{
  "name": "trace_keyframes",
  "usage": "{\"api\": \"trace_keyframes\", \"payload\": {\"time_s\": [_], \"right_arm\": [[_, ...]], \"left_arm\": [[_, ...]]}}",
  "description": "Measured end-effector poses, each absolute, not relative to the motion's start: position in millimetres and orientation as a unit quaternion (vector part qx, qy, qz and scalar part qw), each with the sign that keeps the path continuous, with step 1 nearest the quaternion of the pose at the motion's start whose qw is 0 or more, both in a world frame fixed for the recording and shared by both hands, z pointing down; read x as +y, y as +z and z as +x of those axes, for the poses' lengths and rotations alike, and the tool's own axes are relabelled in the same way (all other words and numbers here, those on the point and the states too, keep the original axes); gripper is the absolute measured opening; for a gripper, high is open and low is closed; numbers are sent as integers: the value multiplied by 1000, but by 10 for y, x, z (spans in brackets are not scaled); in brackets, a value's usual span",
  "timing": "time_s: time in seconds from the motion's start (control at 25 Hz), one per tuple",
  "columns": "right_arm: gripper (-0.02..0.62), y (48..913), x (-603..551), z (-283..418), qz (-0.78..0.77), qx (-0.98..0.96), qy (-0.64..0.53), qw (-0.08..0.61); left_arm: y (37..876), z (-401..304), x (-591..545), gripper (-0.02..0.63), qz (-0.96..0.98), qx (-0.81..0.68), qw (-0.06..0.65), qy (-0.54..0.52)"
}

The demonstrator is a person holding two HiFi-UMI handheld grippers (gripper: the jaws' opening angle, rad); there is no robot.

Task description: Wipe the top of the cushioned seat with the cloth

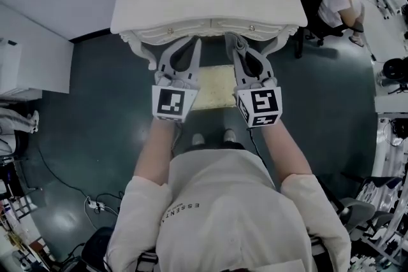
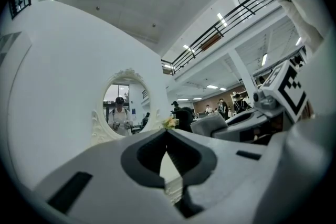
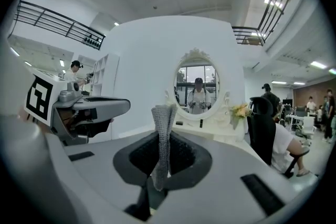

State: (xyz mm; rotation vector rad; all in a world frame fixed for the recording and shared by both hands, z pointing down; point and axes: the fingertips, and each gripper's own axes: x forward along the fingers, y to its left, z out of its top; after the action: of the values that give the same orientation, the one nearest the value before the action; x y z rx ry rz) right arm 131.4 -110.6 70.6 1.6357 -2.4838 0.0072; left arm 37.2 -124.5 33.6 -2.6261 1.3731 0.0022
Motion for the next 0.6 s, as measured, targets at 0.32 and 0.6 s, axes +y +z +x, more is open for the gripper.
{"api": "trace_keyframes", "payload": {"time_s": [0.32, 0.6], "right_arm": [[31, 360, -975, 1319, 541, -838, -46, 48], [29, 239, -988, 1330, 540, -838, -64, 34]], "left_arm": [[152, 216, -1055, 2, -873, 474, 116, -3], [45, 123, -1008, 2, -865, 491, 105, 7]]}}
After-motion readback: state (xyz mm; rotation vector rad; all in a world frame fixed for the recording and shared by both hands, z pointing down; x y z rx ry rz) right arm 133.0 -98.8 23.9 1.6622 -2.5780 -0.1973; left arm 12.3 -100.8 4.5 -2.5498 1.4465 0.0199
